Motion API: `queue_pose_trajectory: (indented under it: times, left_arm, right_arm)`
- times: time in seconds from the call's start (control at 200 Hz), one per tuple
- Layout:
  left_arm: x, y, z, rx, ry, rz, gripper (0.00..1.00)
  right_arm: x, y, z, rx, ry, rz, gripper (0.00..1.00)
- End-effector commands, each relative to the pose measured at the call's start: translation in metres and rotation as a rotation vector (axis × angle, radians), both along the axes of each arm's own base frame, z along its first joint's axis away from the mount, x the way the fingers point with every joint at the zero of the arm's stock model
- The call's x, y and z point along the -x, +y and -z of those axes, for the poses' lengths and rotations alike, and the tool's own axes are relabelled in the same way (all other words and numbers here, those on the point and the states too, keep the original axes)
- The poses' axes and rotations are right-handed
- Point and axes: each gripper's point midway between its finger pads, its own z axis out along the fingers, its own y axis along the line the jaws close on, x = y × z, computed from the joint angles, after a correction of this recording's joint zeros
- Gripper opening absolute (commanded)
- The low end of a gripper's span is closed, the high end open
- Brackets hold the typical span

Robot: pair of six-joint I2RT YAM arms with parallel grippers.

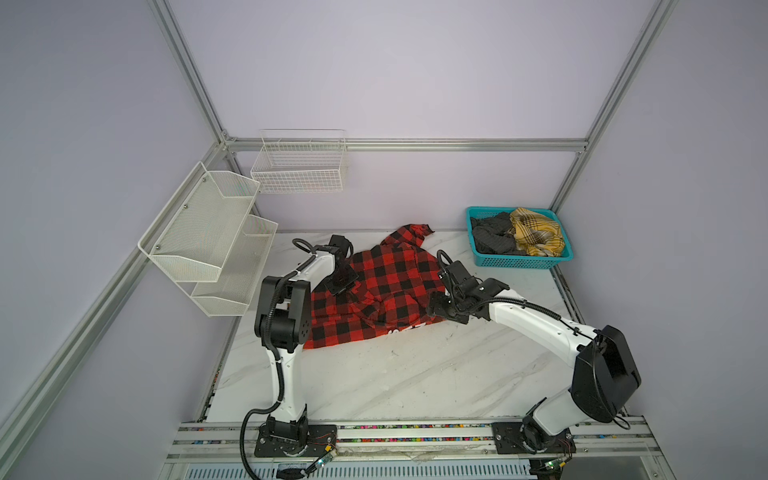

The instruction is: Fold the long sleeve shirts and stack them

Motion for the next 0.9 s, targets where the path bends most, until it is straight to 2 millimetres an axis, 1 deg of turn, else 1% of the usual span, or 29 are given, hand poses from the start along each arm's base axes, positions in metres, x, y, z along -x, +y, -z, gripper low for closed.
queue_pose_trajectory:
  times: [0.0, 0.04, 0.12, 0.205, 0.265, 0.32, 0.38, 0.415, 0.445, 0.525, 0.545, 0.55, 0.565, 0.605, 0.725, 0.765, 0.845, 0.895]
  left_arm:
    - [-0.024, -0.005, -0.046, 0.000, -0.126, 0.032, 0.00]
    - [-0.021, -0.003, -0.052, -0.010, -0.136, 0.033, 0.00]
    - [-0.013, 0.005, -0.071, -0.043, -0.170, 0.019, 0.00]
    - [-0.001, 0.015, -0.096, -0.077, -0.218, 0.010, 0.00]
    - [0.009, 0.020, -0.116, -0.091, -0.250, 0.007, 0.00]
    - [0.023, 0.025, -0.130, -0.103, -0.270, 0.000, 0.00]
    - [0.043, 0.032, -0.143, -0.117, -0.280, -0.018, 0.00]
    - [0.057, 0.038, -0.147, -0.129, -0.286, -0.032, 0.00]
    - [0.069, 0.042, -0.149, -0.138, -0.288, -0.047, 0.00]
    - [0.102, 0.056, -0.138, -0.171, -0.268, -0.078, 0.00]
    - [0.110, 0.059, -0.127, -0.181, -0.243, -0.083, 0.00]
    - [0.113, 0.059, -0.130, -0.180, -0.252, -0.086, 0.00]
    - [0.120, 0.062, -0.129, -0.179, -0.254, -0.095, 0.00]
    - [0.135, 0.066, -0.114, -0.183, -0.221, -0.110, 0.00]
    - [0.170, 0.072, -0.069, -0.170, -0.120, -0.158, 0.00]
    - [0.177, 0.074, -0.060, -0.170, -0.100, -0.174, 0.00]
    - [0.184, 0.078, -0.049, -0.178, -0.094, -0.198, 0.00]
    - [0.183, 0.081, -0.047, -0.181, -0.105, -0.211, 0.00]
  right_arm:
    - [-0.020, 0.000, 0.008, -0.059, 0.034, 0.025, 0.64]
    - [-0.027, -0.002, 0.014, -0.060, 0.052, 0.035, 0.60]
    - [-0.038, -0.008, 0.028, -0.048, 0.082, 0.059, 0.51]
    - [-0.043, -0.013, 0.042, -0.054, 0.117, 0.074, 0.42]
    - [-0.046, -0.012, 0.045, -0.065, 0.121, 0.075, 0.40]
    - [-0.048, -0.010, 0.047, -0.076, 0.121, 0.073, 0.41]
    - [-0.051, -0.009, 0.052, -0.075, 0.125, 0.073, 0.41]
    - [-0.053, -0.010, 0.055, -0.068, 0.128, 0.075, 0.37]
    - [-0.054, -0.011, 0.058, -0.062, 0.131, 0.077, 0.31]
    - [-0.057, -0.014, 0.063, -0.062, 0.134, 0.089, 0.14]
    - [-0.058, -0.015, 0.064, -0.067, 0.133, 0.091, 0.09]
    - [-0.058, -0.015, 0.064, -0.068, 0.133, 0.091, 0.08]
    - [-0.059, -0.015, 0.064, -0.072, 0.132, 0.092, 0.06]
    - [-0.059, -0.015, 0.063, -0.082, 0.126, 0.090, 0.00]
    - [-0.058, -0.014, 0.062, -0.091, 0.122, 0.076, 0.00]
    - [-0.057, -0.013, 0.061, -0.098, 0.120, 0.073, 0.00]
    - [-0.054, -0.010, 0.059, -0.131, 0.115, 0.066, 0.00]
    - [-0.053, -0.005, 0.056, -0.164, 0.105, 0.057, 0.00]
